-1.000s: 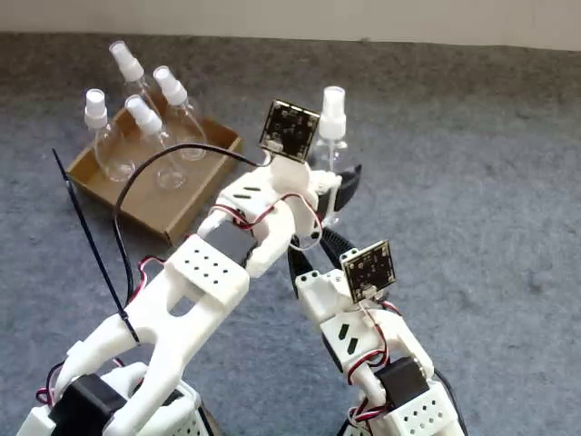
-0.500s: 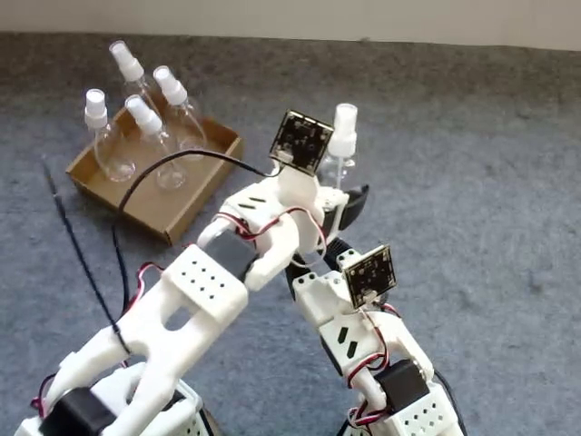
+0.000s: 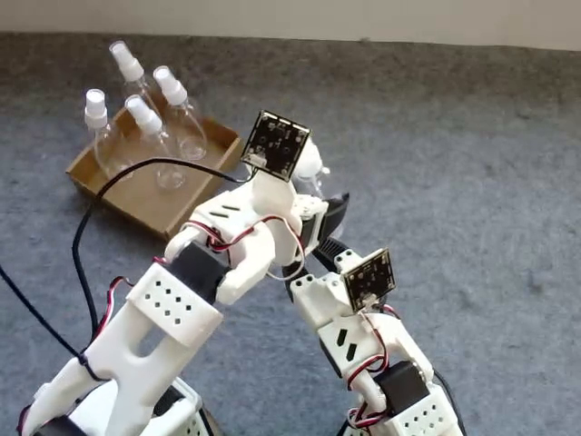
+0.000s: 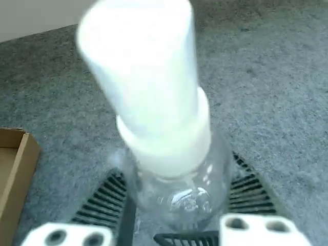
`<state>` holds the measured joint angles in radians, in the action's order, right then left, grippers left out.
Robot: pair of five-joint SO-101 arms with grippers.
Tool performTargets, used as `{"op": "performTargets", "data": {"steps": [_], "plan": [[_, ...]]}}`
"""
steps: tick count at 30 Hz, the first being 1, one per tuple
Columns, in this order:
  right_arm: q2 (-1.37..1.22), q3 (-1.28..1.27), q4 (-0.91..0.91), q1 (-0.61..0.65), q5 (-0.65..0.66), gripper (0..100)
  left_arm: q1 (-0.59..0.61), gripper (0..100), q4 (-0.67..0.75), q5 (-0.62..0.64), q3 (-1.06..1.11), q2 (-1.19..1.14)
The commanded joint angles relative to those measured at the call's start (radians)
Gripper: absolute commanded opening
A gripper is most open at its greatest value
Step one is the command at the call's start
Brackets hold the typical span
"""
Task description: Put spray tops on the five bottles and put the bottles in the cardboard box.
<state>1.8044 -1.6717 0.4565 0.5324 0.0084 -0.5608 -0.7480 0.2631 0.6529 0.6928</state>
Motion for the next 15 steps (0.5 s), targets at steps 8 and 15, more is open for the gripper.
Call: {"op": "performTargets", "data": {"steps": [8, 15], "plan": [[-0.008, -0.096, 0.005, -0.021, 0.006, 10.3, -0.010, 4, -0.094, 0.014, -0.039, 0.088], [-0.008, -0.096, 0.005, -0.021, 0.006, 10.3, 0.097, 4, -0.069, 0.014, -0.019, 0.081]]}}
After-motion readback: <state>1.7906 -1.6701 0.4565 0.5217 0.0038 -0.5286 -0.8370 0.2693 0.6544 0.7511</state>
